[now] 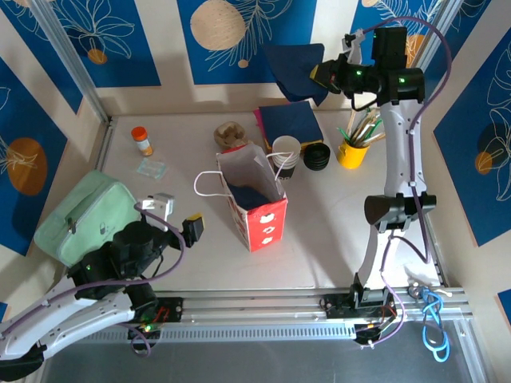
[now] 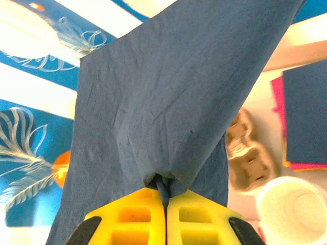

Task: Pack the takeout coffee

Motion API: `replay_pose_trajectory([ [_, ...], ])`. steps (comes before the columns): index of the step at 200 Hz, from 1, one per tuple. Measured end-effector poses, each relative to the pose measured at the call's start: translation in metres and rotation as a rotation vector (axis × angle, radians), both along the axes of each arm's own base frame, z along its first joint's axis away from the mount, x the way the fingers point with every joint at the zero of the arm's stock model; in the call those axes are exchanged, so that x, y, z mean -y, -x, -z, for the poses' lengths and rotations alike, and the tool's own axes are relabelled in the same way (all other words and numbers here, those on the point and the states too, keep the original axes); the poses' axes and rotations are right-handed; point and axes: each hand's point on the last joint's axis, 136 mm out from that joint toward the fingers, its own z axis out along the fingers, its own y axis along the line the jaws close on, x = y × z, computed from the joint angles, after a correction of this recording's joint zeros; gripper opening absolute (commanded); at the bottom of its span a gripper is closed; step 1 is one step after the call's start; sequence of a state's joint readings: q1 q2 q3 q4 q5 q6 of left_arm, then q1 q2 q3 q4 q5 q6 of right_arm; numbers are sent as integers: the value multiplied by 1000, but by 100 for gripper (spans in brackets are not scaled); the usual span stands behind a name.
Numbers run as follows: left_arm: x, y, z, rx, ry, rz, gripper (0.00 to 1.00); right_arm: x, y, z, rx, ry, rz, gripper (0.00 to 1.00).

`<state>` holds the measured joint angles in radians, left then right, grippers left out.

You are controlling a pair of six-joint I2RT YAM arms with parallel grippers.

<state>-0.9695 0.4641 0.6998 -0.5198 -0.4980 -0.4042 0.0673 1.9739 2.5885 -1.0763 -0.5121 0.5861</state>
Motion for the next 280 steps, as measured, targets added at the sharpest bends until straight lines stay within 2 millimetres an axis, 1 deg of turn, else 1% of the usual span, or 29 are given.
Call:
replay_pose_trajectory([
  [50, 5, 1, -1, -7, 17, 21, 91, -24, 62, -35, -13, -104, -118, 0],
  [70, 6, 2, -1, -11, 22, 28, 91, -35, 86, -46, -14, -132, -167, 0],
  [96, 7, 3, 0, -17, 29, 33, 91, -53, 116, -51, -39, -157, -235, 0],
  [118, 8, 3, 0, -18, 30, 35, 91, -72, 141, -46, -74, -167, -301, 0],
  [134, 8, 3, -1, -18, 30, 35, 91, -84, 156, -38, -104, -165, -333, 0],
  [168, 8, 3, 0, -21, 36, 33, 91, -106, 187, -9, -160, -128, -358, 0],
  [198, 8, 3, 0, -26, 44, 30, 91, -125, 202, 13, -165, -69, -368, 0],
  [215, 9, 2, 0, -26, 46, 30, 91, -135, 206, 33, -173, -16, -359, 0],
  [233, 10, 2, 0, -27, 46, 30, 91, -142, 206, 56, -185, 58, -331, 0],
  [280, 12, 0, 0, -29, 54, 28, 90, -146, 200, 104, -198, 274, -250, 0],
])
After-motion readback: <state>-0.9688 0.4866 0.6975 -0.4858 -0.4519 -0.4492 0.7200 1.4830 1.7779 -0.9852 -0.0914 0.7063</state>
